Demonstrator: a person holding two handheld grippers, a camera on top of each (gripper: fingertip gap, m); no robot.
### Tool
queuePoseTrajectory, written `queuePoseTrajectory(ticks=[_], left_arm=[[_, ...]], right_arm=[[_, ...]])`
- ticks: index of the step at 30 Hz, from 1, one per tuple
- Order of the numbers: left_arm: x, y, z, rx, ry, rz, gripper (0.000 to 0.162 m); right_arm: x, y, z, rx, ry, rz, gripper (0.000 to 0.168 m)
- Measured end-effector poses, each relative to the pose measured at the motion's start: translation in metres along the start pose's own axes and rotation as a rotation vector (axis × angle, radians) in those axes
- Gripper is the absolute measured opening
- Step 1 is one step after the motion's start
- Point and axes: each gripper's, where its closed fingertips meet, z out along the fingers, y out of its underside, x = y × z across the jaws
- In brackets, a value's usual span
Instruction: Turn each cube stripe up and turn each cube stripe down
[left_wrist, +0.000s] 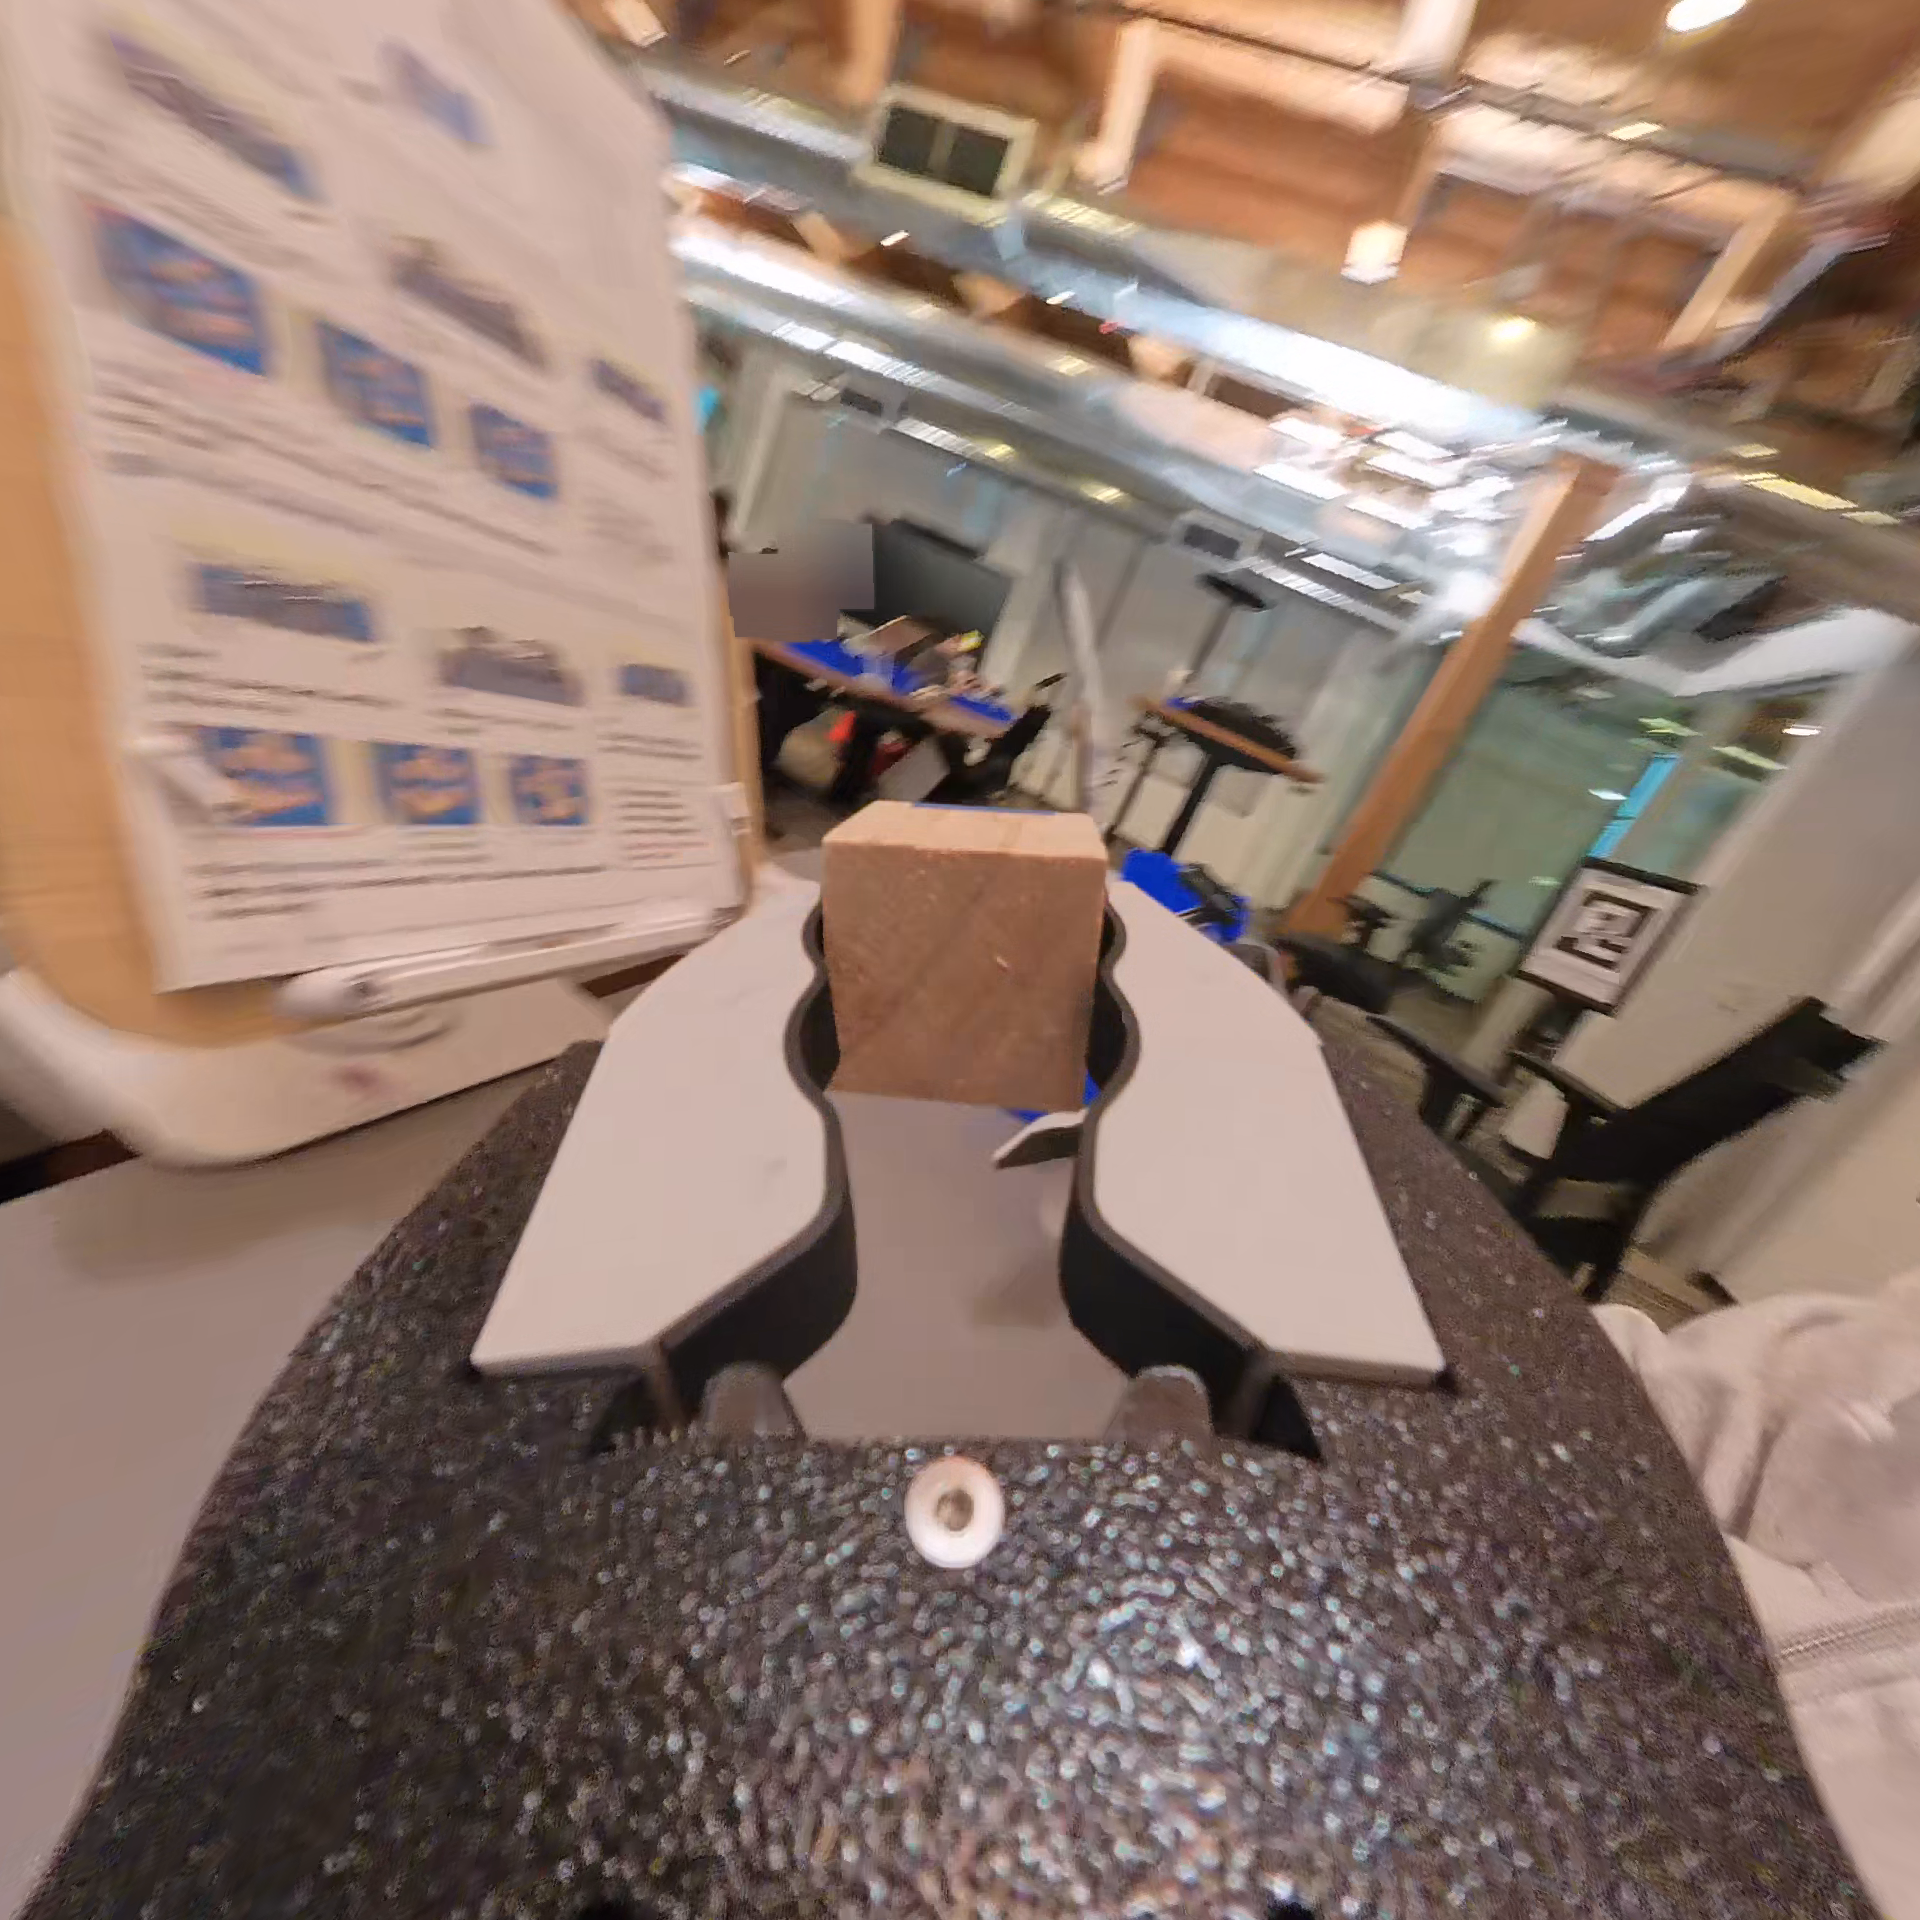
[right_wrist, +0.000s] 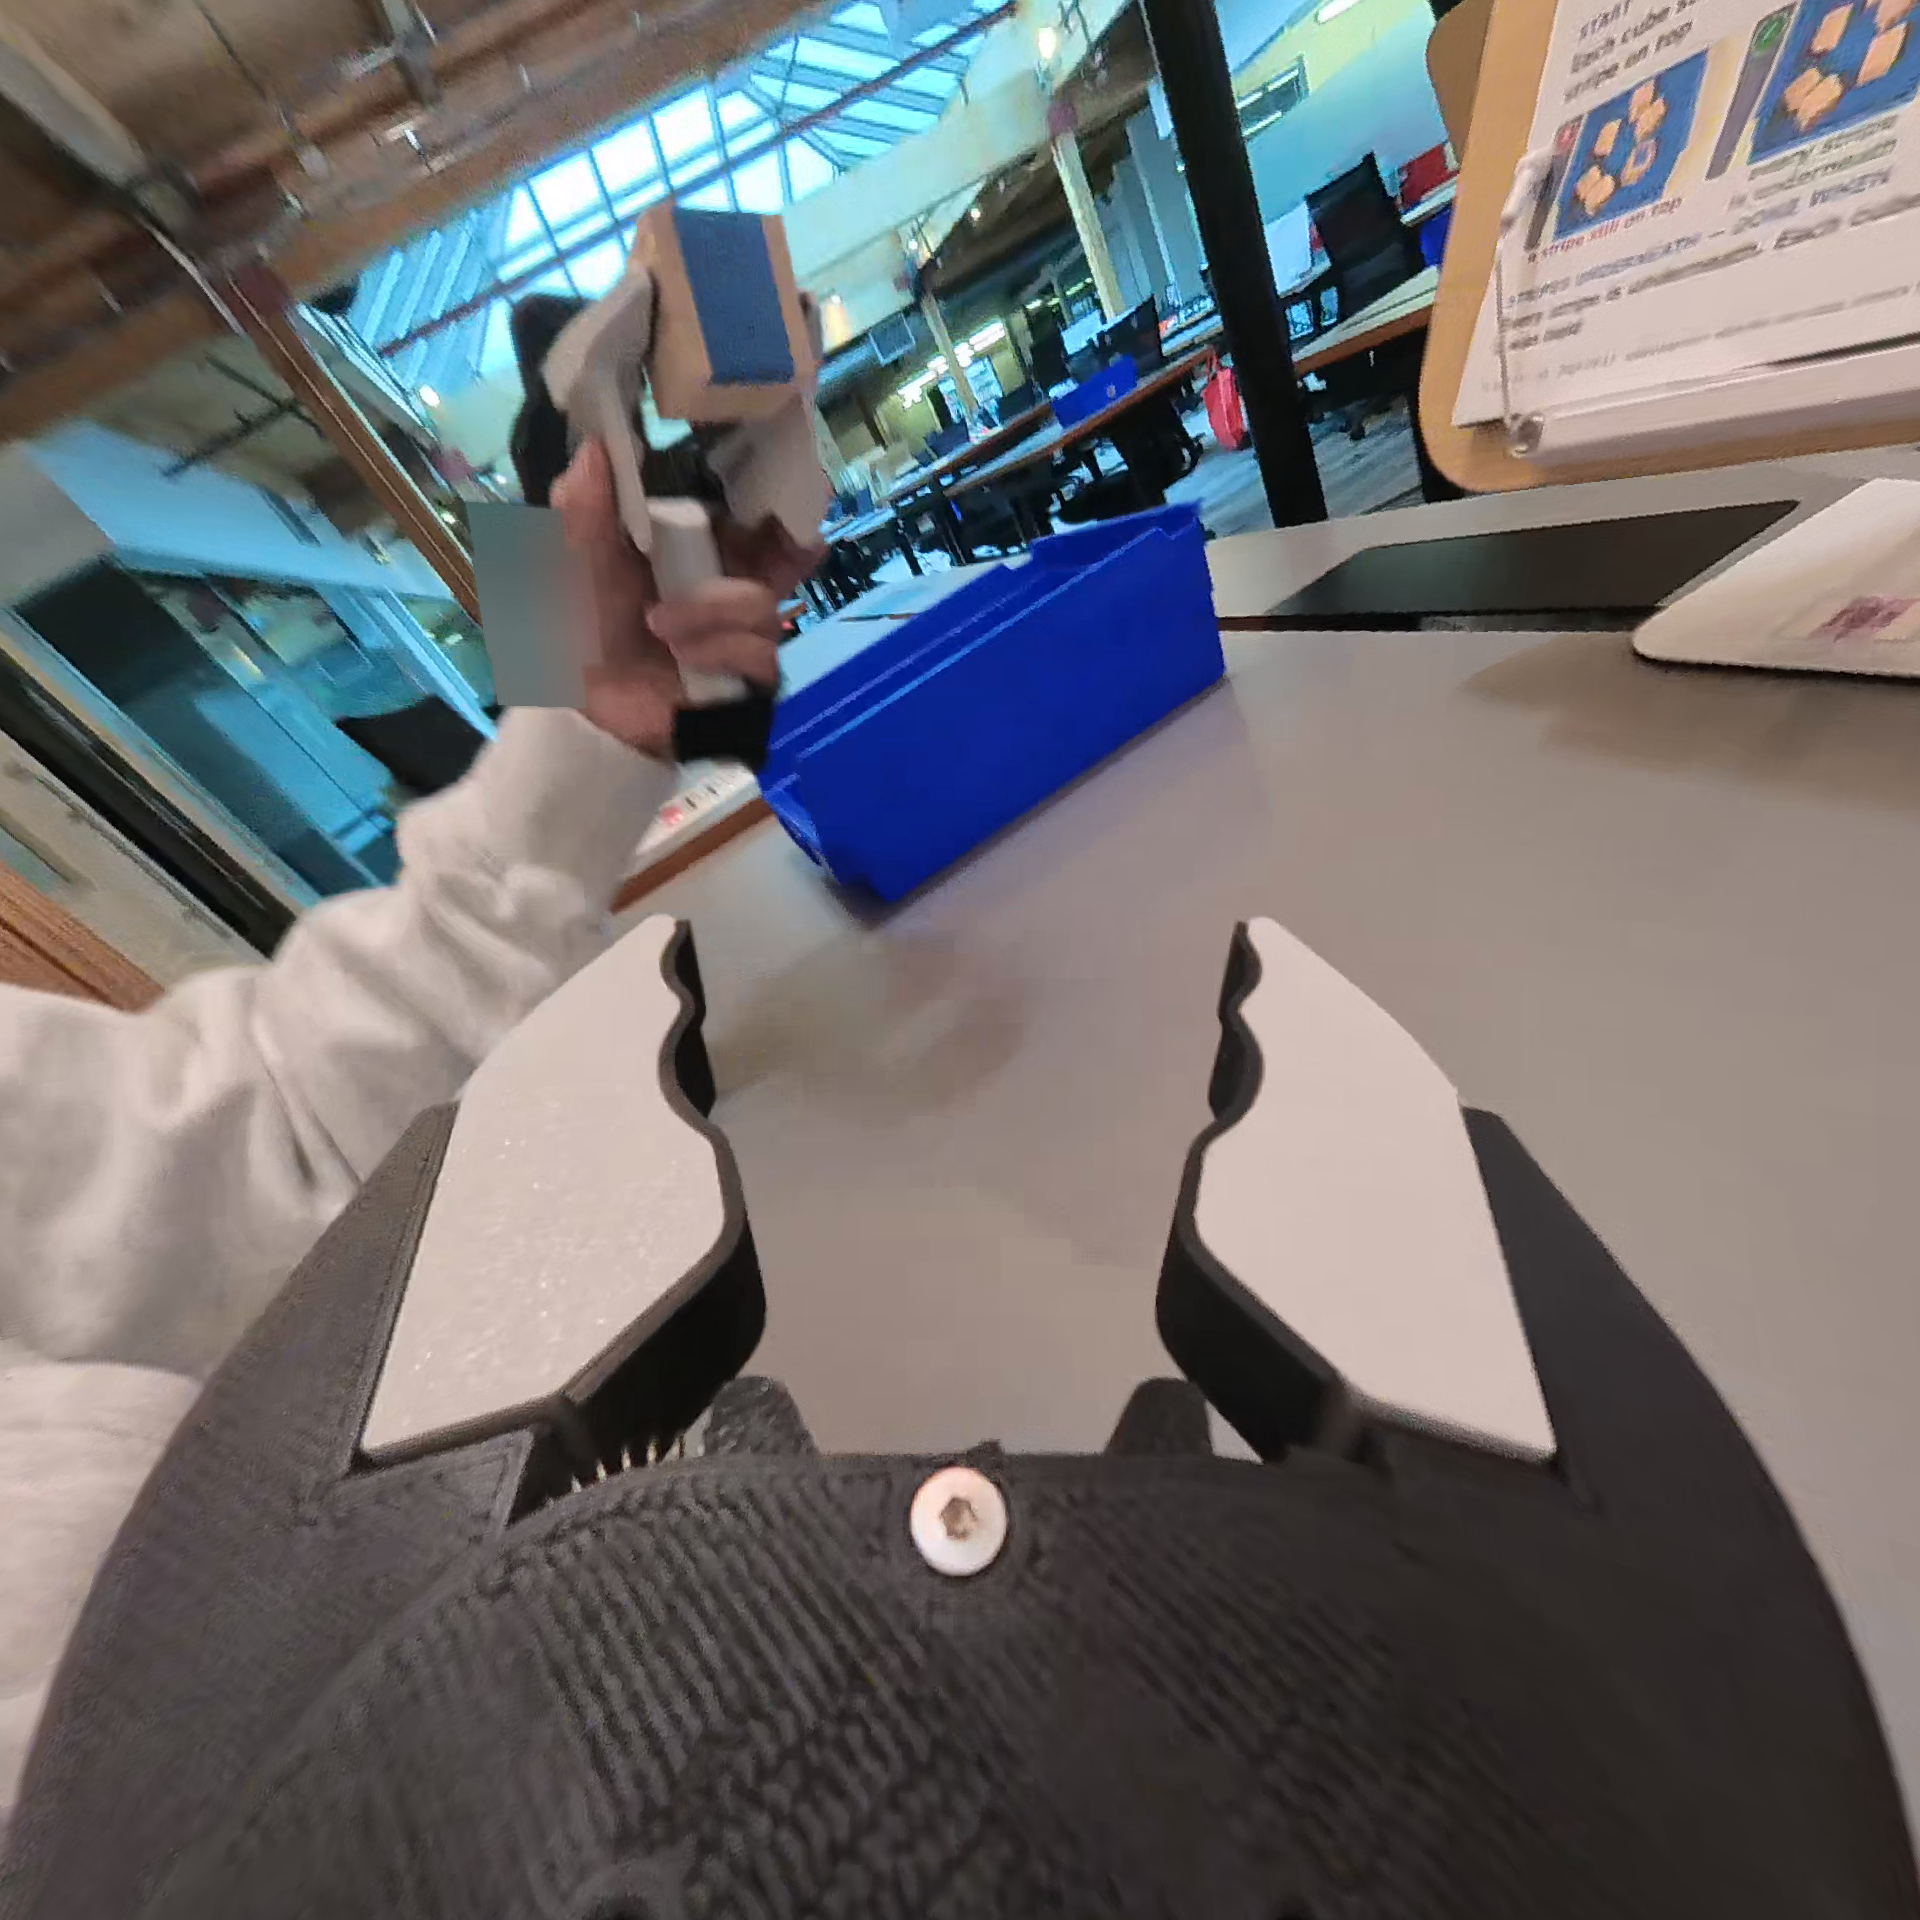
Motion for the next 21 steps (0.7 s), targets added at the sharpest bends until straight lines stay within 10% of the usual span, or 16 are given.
queuePoseTrajectory(ticks=[12, 21], left_arm=[[0.083, 0.124, 0.084, 0.029, 0.284, 0.36, 0.045], [0.097, 0.135, 0.077, 0.01, 0.326, 0.451, 0.045]], right_arm=[[-0.037, -0.039, -0.026, 0.15, -0.185, 0.636, 0.084], [-0.051, -0.022, -0.009, 0.012, -0.197, 0.708, 0.084]])
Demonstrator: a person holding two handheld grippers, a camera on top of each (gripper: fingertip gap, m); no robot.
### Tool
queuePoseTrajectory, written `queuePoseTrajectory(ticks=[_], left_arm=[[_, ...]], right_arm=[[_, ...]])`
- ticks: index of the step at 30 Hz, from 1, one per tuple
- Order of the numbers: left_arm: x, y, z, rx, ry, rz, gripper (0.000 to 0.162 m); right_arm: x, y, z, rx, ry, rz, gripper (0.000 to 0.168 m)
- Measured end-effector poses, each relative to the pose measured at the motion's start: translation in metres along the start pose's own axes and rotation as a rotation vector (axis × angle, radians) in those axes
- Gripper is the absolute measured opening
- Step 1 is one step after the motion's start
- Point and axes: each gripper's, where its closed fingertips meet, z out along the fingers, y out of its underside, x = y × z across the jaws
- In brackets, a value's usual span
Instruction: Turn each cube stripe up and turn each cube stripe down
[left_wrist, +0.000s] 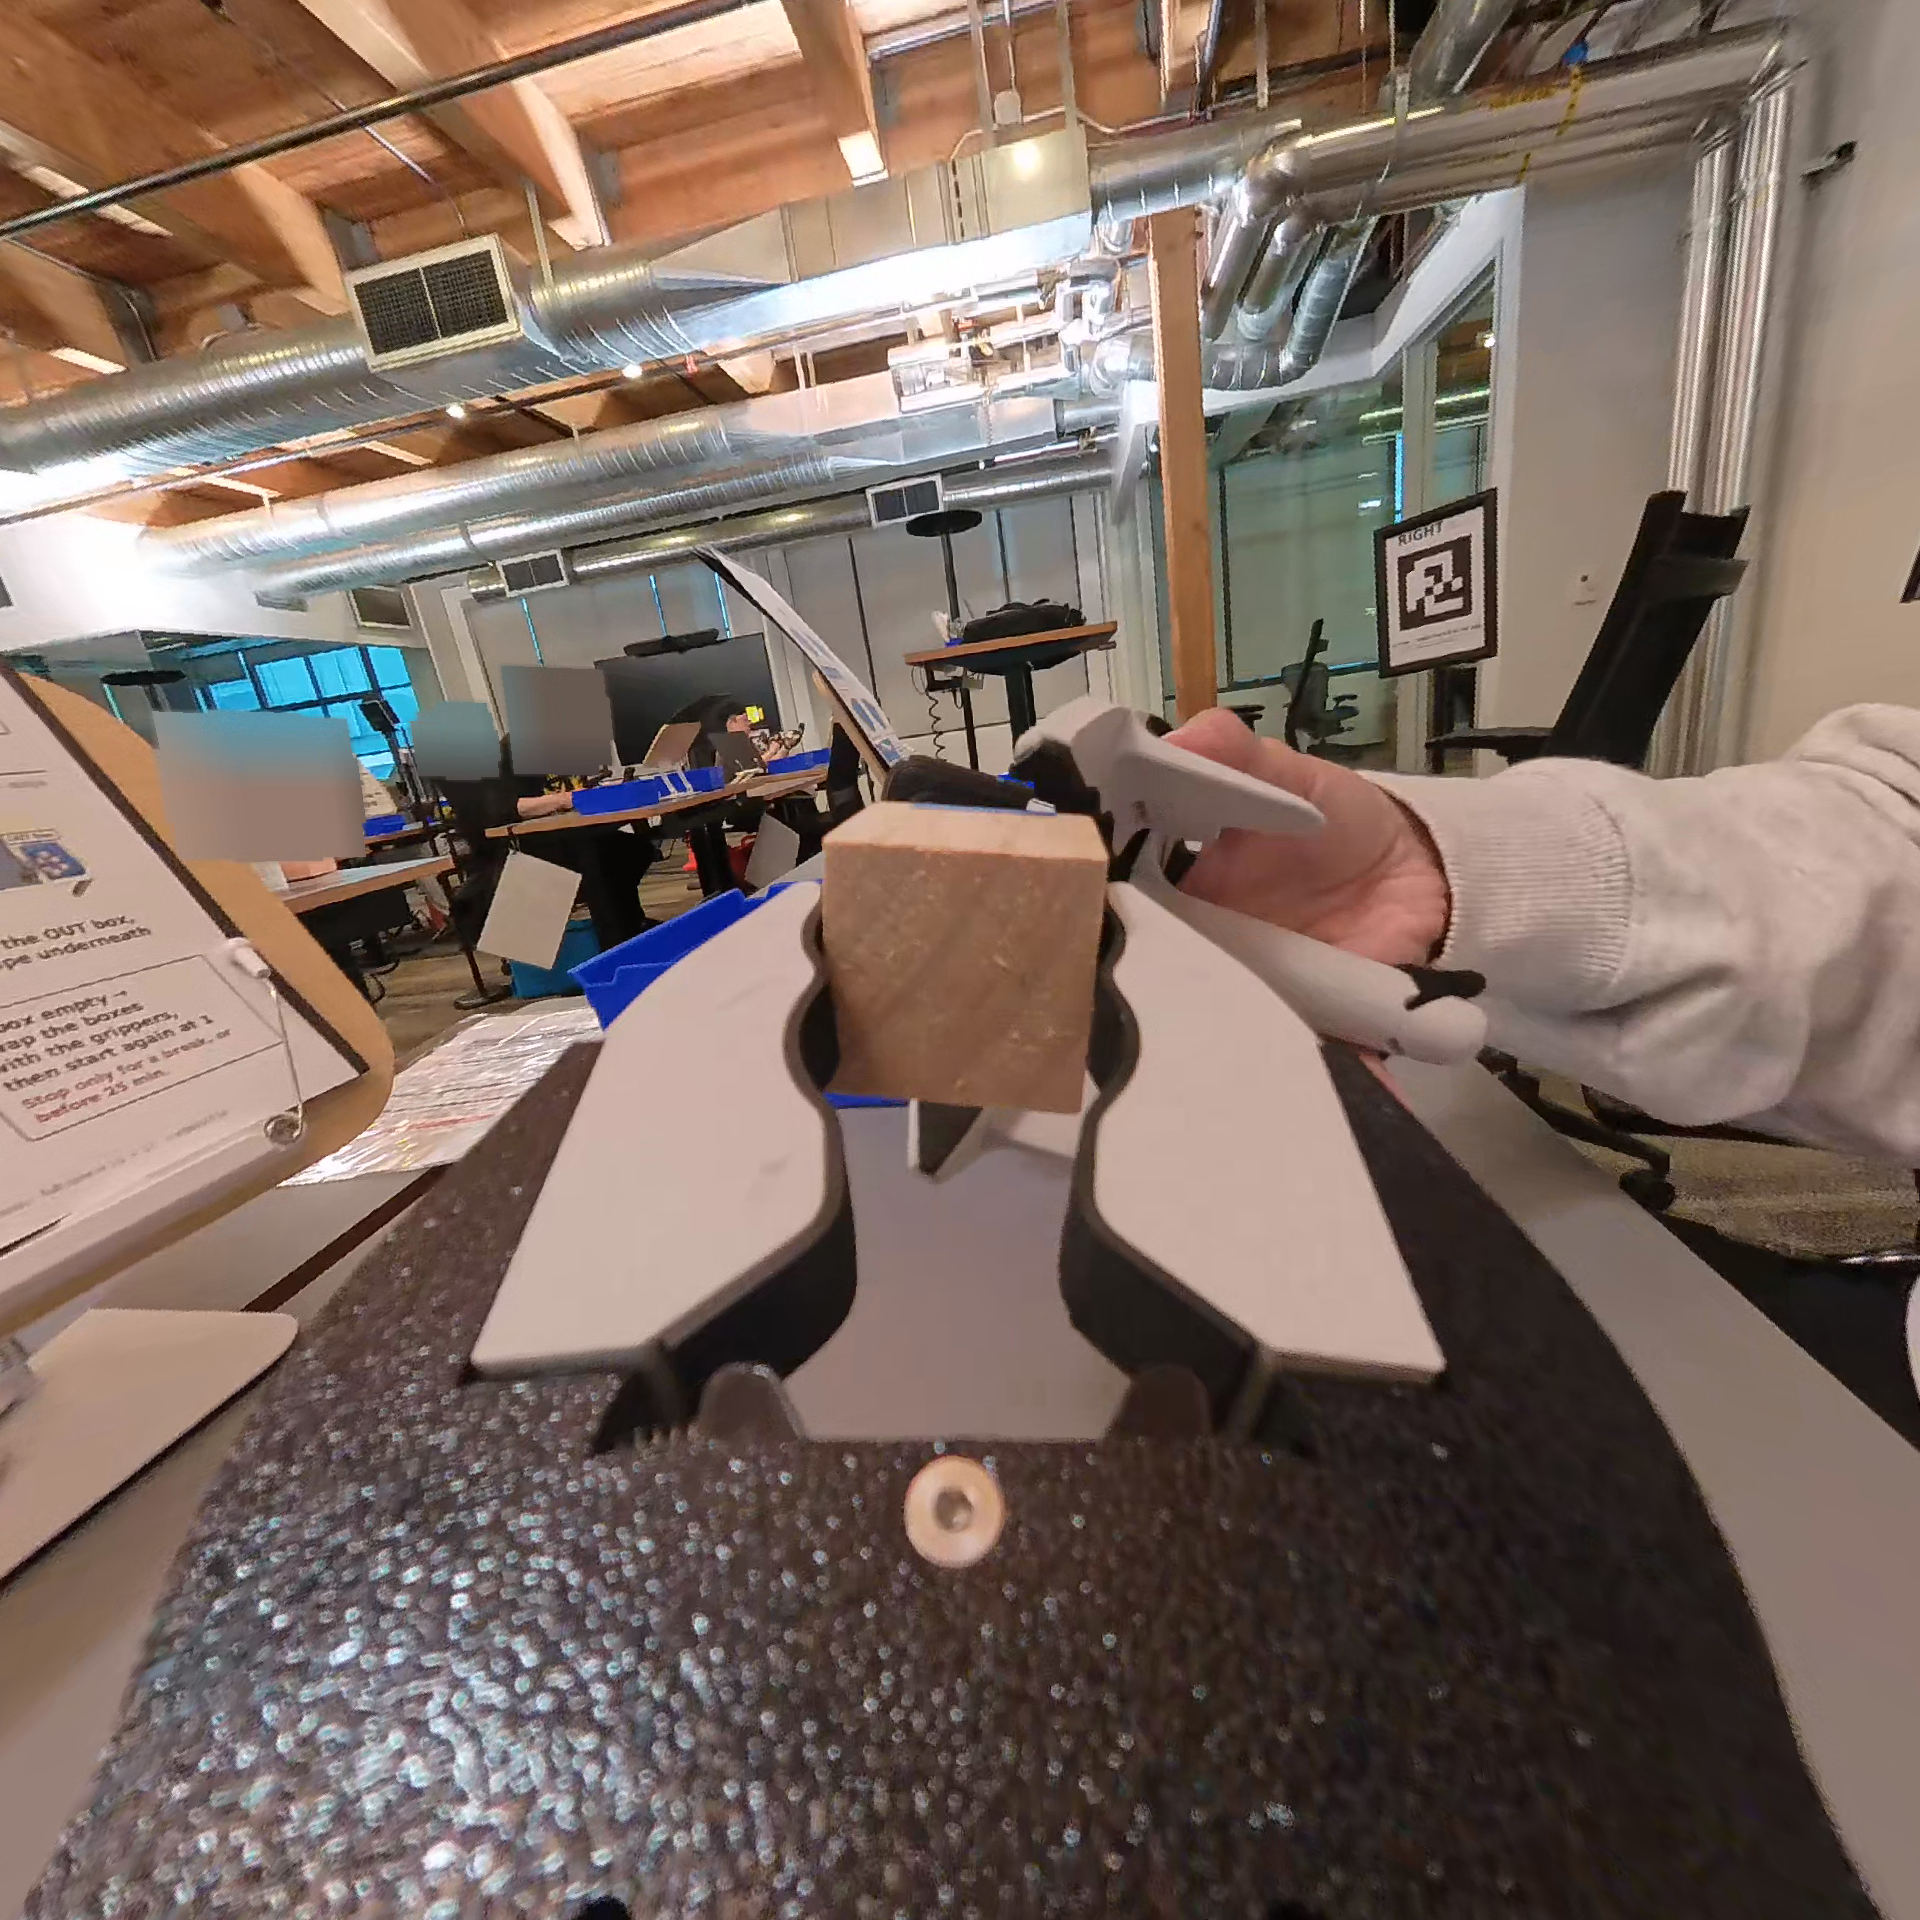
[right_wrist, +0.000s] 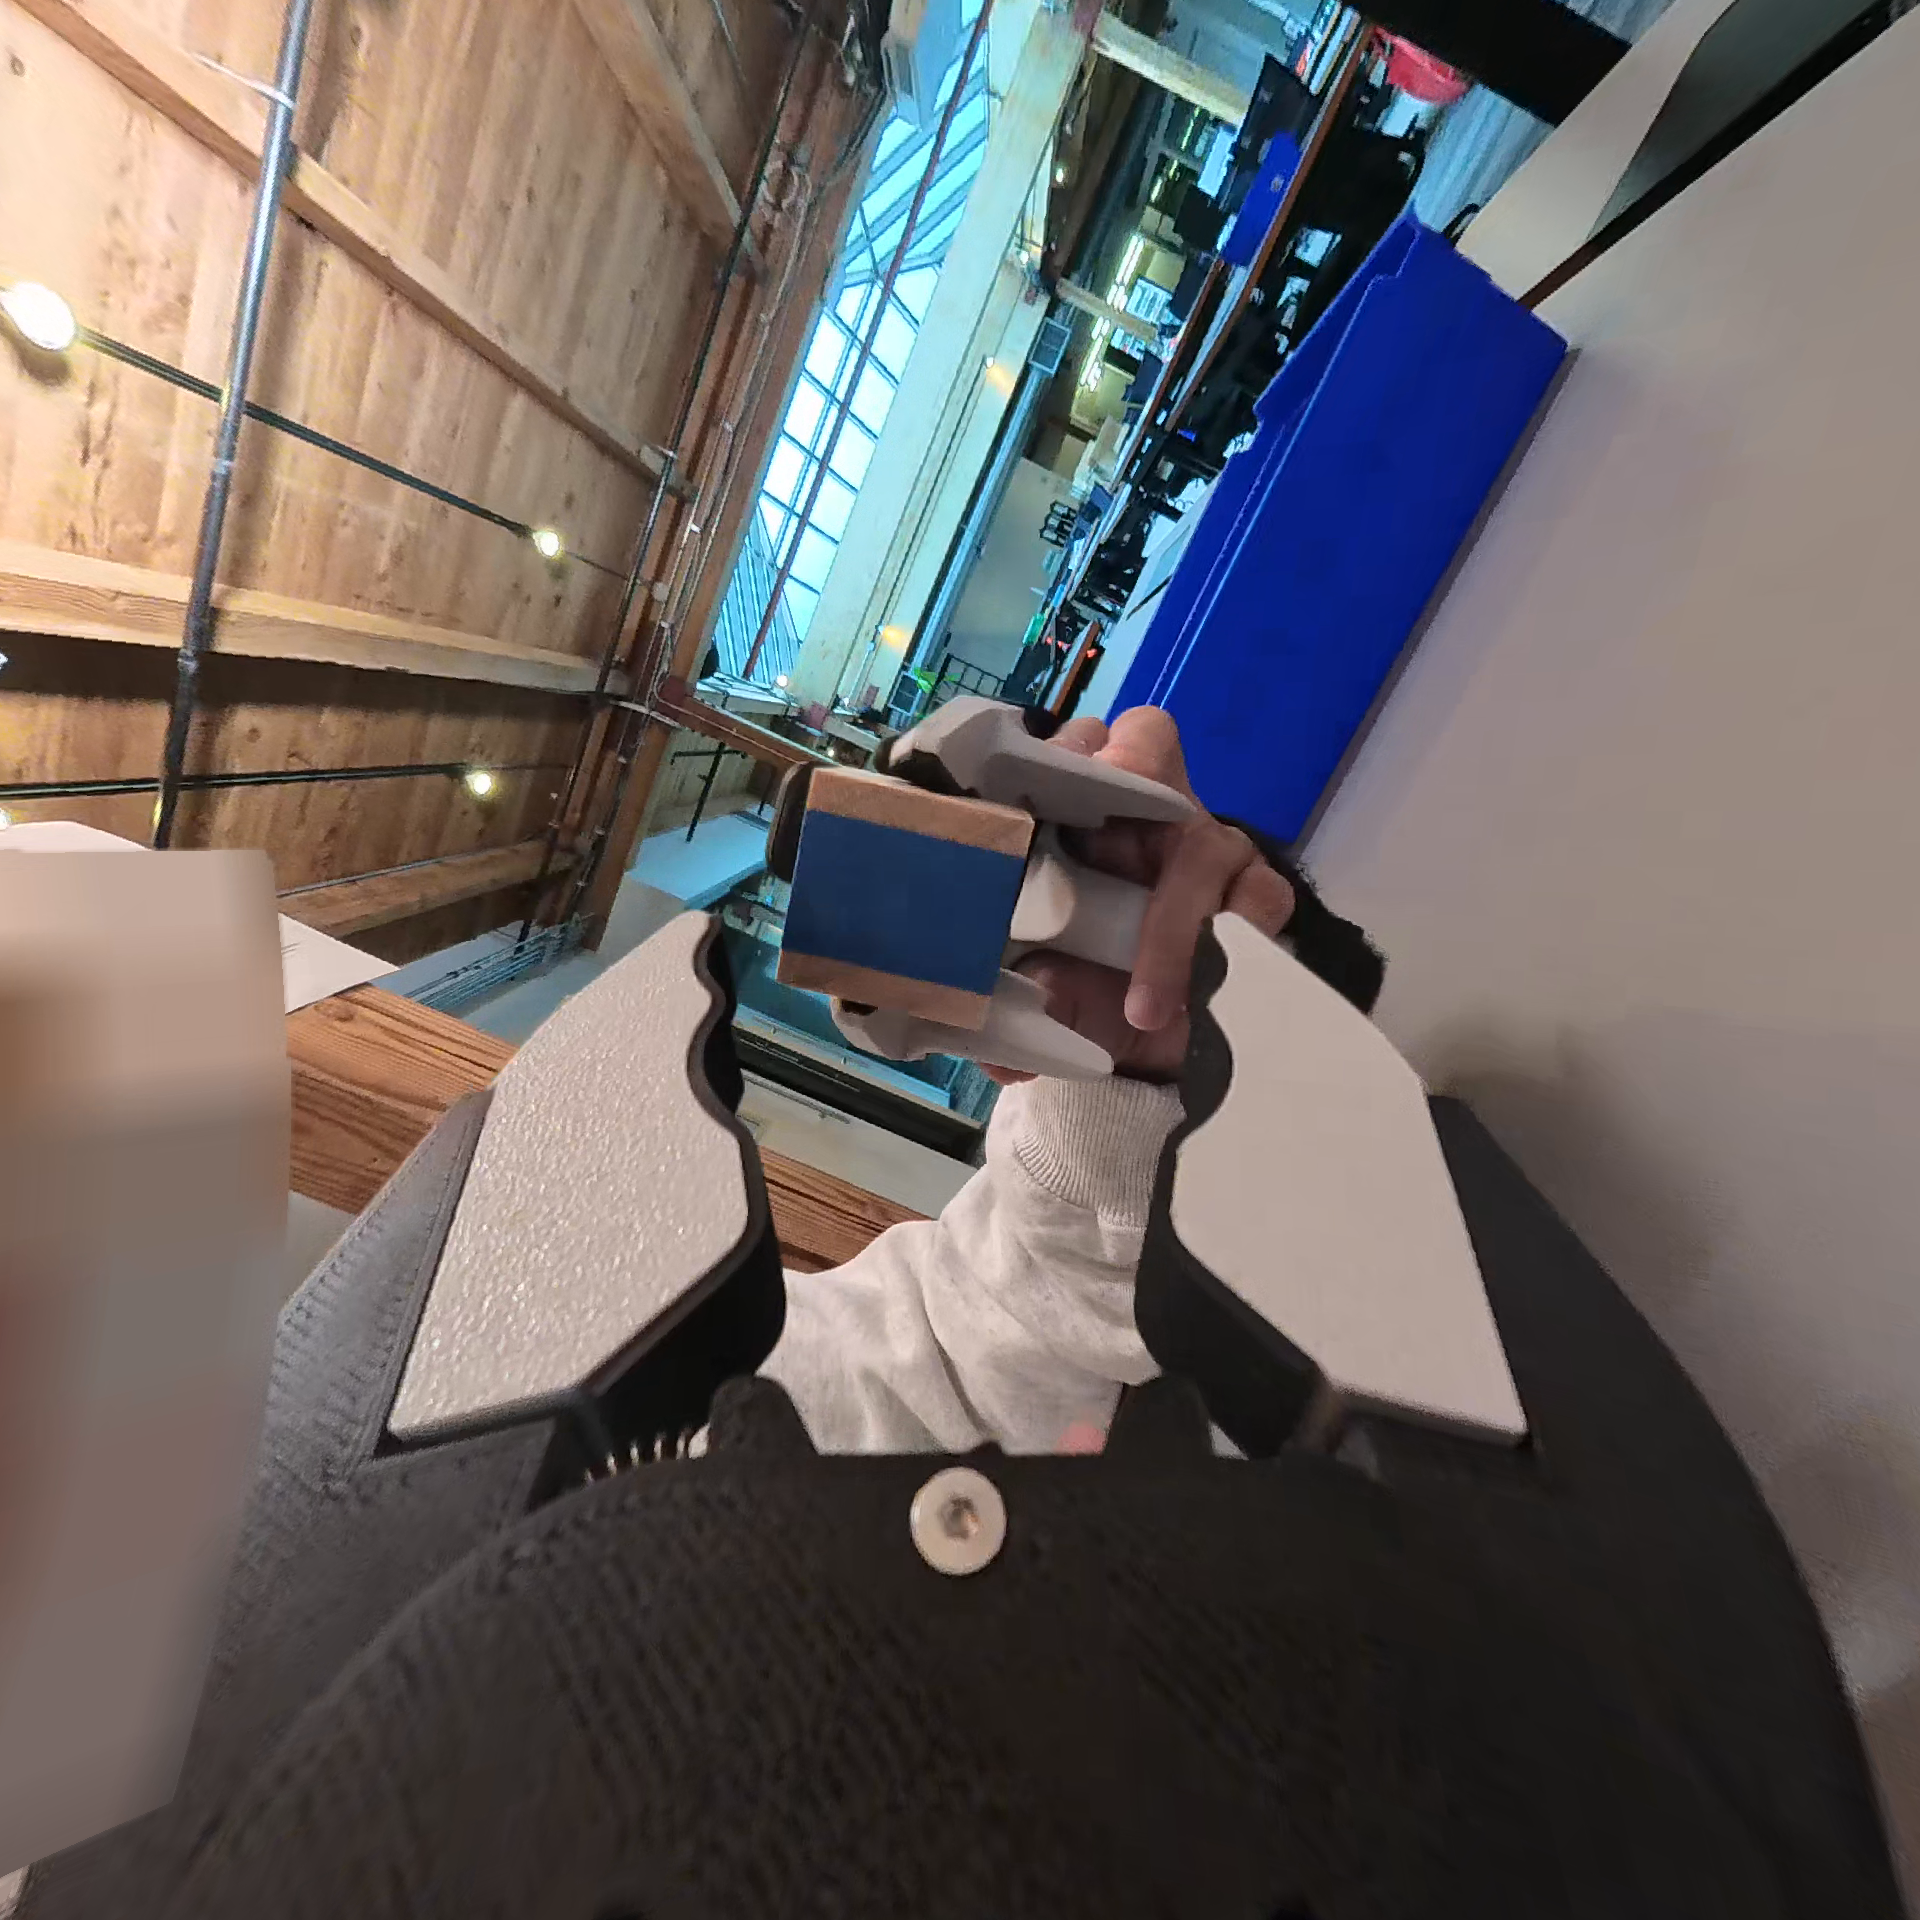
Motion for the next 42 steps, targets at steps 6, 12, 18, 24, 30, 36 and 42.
queuePoseTrajectory(ticks=[6, 12, 18, 24, 30, 36, 42], left_arm=[[0.004, 0.0, -0.002, -0.01, 0.017, 0.025, 0.045], [0.009, 0.001, 0.0, -0.016, 0.04, 0.039, 0.045], [0.013, 0.007, 0.002, -0.045, 0.057, 0.063, 0.045], [0.012, 0.015, 0.003, -0.093, 0.036, 0.076, 0.045], [0.004, 0.007, 0.003, -0.035, -0.058, 0.056, 0.064], [-0.008, 0.015, 0.0, -0.086, -0.115, 0.027, 0.062], [-0.011, 0.022, 0.0, -0.124, -0.126, 0.024, 0.06]], right_arm=[[-0.014, 0.004, 0.01, -0.055, -0.036, 0.045, 0.081], [-0.011, 0.007, 0.018, -0.088, -0.002, 0.06, 0.079], [-0.009, 0.014, 0.024, -0.144, -0.002, 0.071, 0.048], [-0.002, 0.014, 0.019, -0.2, 0.063, 0.015, 0.047], [-0.008, -0.017, -0.013, -0.215, 0.239, -0.211, 0.047], [-0.012, -0.119, -0.123, -0.198, 0.839, -0.622, 0.047], [0.014, -0.207, -0.279, -0.227, 1.462, -0.619, 0.047]])
